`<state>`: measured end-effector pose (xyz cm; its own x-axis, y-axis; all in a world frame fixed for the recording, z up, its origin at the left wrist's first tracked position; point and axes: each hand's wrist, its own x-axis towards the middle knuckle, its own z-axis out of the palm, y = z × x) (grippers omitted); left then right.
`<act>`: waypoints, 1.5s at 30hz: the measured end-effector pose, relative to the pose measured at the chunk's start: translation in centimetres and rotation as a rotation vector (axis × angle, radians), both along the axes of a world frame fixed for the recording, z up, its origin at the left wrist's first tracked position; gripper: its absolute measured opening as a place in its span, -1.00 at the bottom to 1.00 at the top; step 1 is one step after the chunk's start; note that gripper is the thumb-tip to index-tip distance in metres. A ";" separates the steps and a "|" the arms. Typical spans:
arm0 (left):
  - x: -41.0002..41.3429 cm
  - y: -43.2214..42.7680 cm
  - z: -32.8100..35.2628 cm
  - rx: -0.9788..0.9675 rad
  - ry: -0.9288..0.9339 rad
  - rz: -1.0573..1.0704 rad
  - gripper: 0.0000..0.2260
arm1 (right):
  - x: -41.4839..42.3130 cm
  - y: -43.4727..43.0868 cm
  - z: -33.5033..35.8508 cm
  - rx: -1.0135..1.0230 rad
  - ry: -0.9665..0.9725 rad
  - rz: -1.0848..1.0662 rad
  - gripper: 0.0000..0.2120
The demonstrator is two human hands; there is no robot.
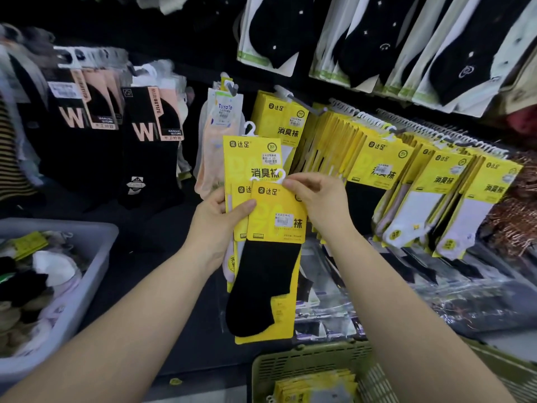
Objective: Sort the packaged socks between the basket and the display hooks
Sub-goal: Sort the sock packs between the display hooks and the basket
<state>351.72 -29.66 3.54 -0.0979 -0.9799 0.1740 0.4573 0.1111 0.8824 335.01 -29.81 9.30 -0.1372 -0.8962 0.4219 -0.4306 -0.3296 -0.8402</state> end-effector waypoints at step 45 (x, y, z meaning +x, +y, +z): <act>1.2 0.9 0.3 0.023 -0.163 0.092 -0.77 | 2.3 1.5 1.4 0.261 -0.223 0.105 -0.92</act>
<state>352.94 -28.71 3.88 -0.0327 -0.9894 0.1411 0.2971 0.1252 0.9466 337.28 -28.30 10.72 -0.1017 -0.9839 0.1472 -0.2025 -0.1244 -0.9714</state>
